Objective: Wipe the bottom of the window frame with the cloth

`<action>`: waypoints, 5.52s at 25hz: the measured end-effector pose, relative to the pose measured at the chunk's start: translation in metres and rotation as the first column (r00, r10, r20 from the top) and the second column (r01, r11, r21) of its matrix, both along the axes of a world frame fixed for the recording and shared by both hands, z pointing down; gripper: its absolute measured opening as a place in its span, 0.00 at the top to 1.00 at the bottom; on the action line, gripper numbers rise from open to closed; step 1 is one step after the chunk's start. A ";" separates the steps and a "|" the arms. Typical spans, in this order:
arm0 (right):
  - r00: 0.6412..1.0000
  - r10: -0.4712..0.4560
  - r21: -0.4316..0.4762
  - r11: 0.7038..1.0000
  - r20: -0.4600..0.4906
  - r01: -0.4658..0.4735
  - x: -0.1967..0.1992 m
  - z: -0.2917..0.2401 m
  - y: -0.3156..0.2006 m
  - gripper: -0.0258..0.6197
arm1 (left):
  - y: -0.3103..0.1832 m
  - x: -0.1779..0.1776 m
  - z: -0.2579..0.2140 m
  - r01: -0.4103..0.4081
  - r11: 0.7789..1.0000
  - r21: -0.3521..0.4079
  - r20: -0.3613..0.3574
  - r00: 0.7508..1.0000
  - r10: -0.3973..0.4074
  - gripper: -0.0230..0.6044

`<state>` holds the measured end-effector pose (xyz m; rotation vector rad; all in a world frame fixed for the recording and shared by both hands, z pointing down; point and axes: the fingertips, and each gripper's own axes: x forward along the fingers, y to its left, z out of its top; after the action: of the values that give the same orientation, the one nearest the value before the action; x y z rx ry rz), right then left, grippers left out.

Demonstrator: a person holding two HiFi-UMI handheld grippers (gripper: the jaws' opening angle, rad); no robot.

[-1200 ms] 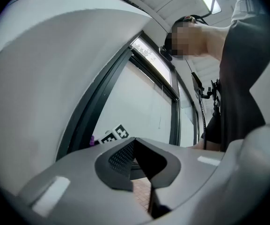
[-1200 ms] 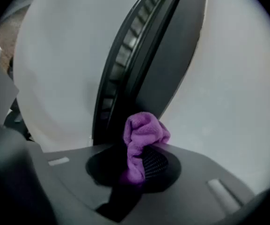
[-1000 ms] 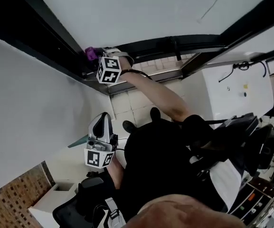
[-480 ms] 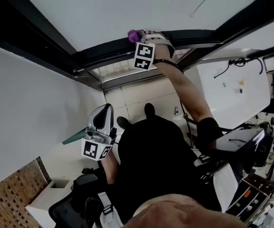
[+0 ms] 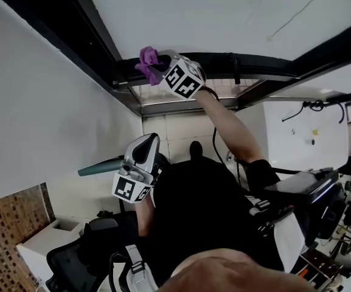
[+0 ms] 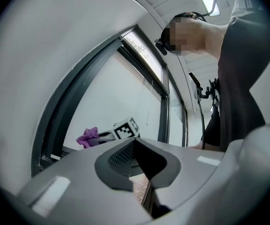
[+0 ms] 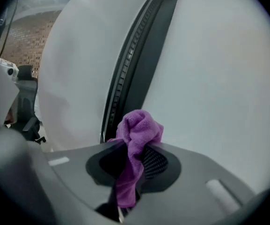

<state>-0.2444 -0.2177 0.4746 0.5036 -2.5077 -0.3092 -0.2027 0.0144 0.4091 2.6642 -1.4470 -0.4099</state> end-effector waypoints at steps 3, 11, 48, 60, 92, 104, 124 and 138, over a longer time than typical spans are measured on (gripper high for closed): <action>0.999 -0.004 -0.017 1.000 -0.052 0.003 -0.060 0.023 -0.010 0.85 | 0.009 -0.014 -0.003 0.041 0.999 0.006 0.000 0.999 -0.041 0.96; 0.962 -0.062 0.049 0.996 -0.267 0.078 -0.078 0.065 -0.011 0.85 | 0.017 -0.043 0.008 0.118 0.993 -0.021 -0.009 0.993 -0.118 0.96; 0.455 0.345 0.384 0.923 -0.821 -0.008 0.225 0.053 -0.087 0.87 | -0.018 0.033 -0.004 -0.101 0.995 0.002 0.014 0.995 0.101 0.96; 0.707 0.274 0.253 0.957 -0.652 -0.138 0.262 -0.009 -0.036 0.85 | -0.022 0.022 0.002 -0.073 0.997 -0.014 0.003 0.997 0.073 0.96; 0.185 0.573 -0.504 0.804 0.799 -0.314 0.300 0.040 -0.038 0.85 | -0.031 0.096 -0.004 -0.177 0.981 -0.075 0.113 0.976 0.185 0.96; 0.193 0.541 -0.440 0.807 0.819 -0.394 0.320 0.048 -0.037 0.86 | -0.030 0.095 0.001 -0.167 0.982 -0.090 0.131 0.975 0.178 0.96; 0.693 0.457 -0.099 0.865 0.557 -0.491 0.350 -0.013 -0.058 0.86 | -0.045 0.131 0.000 -0.255 0.962 -0.102 0.129 0.955 0.267 0.96; 0.862 -0.025 -0.125 0.987 0.506 0.102 0.320 0.013 0.097 0.86 | -0.056 0.128 0.011 -0.224 0.966 -0.127 0.124 0.963 0.240 0.96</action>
<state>0.0760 -0.1207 0.4873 0.4893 -3.0326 -0.0072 -0.0749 -0.0417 0.4200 2.7736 -1.1290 -0.1223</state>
